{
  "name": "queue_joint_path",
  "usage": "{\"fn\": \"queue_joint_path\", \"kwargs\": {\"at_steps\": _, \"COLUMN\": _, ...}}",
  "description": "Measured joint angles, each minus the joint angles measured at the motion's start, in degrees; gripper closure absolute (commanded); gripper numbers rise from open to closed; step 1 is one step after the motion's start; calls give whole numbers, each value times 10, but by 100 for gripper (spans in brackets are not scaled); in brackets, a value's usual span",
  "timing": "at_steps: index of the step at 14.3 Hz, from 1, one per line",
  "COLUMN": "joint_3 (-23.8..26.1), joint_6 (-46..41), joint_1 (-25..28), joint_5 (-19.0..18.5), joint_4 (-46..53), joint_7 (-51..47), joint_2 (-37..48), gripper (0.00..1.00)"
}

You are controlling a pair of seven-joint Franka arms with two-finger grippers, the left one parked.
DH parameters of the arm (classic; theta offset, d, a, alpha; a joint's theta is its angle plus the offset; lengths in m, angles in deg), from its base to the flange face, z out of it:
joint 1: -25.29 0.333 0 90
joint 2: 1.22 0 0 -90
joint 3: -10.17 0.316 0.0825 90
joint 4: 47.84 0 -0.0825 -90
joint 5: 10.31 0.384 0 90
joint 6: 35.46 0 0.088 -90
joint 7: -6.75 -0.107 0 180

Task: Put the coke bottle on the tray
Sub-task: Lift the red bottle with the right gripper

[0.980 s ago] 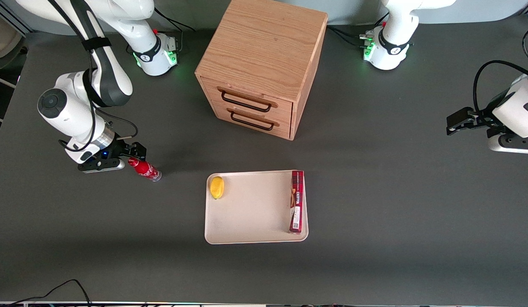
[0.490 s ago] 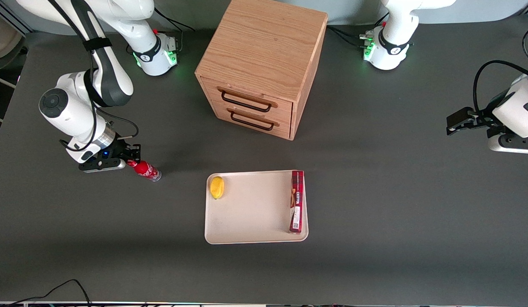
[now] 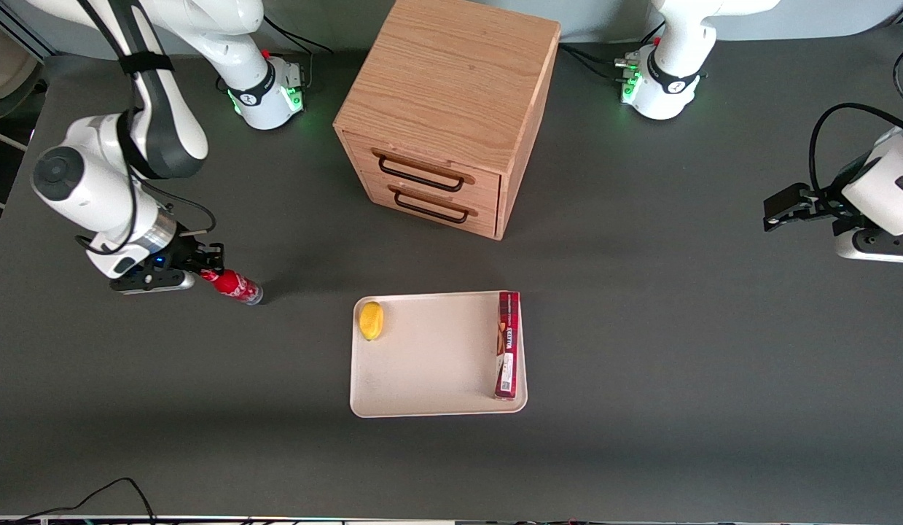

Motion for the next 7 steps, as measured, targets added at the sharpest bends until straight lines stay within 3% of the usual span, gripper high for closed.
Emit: {"fn": "queue_joint_path", "kwargs": {"at_steps": 7, "joint_3": 0, "joint_6": -330, "joint_1": -1, "joint_5": 4, "joint_4": 295, "joint_7": -8, "joint_2": -14, "gripper": 100}}
